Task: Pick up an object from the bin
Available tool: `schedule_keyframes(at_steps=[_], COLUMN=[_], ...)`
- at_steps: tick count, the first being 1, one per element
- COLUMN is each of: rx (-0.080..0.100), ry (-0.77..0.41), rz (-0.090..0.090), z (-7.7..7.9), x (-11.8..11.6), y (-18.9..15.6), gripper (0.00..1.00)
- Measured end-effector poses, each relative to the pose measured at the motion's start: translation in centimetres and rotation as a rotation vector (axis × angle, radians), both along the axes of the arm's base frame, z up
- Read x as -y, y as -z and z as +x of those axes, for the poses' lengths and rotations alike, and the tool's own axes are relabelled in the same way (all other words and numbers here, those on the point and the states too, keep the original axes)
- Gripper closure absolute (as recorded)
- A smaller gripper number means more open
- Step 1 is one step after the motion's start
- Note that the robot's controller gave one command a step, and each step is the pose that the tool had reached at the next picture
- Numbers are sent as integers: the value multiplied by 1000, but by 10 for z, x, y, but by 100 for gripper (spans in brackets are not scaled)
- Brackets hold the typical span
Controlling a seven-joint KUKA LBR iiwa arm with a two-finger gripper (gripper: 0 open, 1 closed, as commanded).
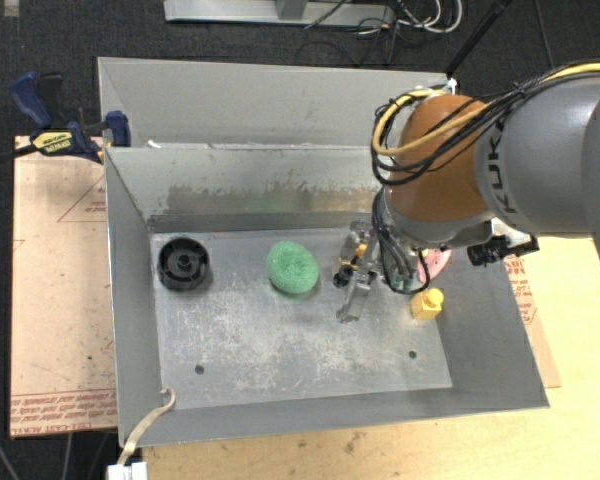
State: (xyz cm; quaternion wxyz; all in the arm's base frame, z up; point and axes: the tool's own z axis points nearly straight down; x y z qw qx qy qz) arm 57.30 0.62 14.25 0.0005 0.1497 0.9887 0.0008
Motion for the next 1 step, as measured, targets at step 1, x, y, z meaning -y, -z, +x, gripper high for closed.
schedule_keyframes(at_steps=[1], rx=[8], ry=[37], rz=[0], z=[41], x=[-5], y=[28], gripper=[0])
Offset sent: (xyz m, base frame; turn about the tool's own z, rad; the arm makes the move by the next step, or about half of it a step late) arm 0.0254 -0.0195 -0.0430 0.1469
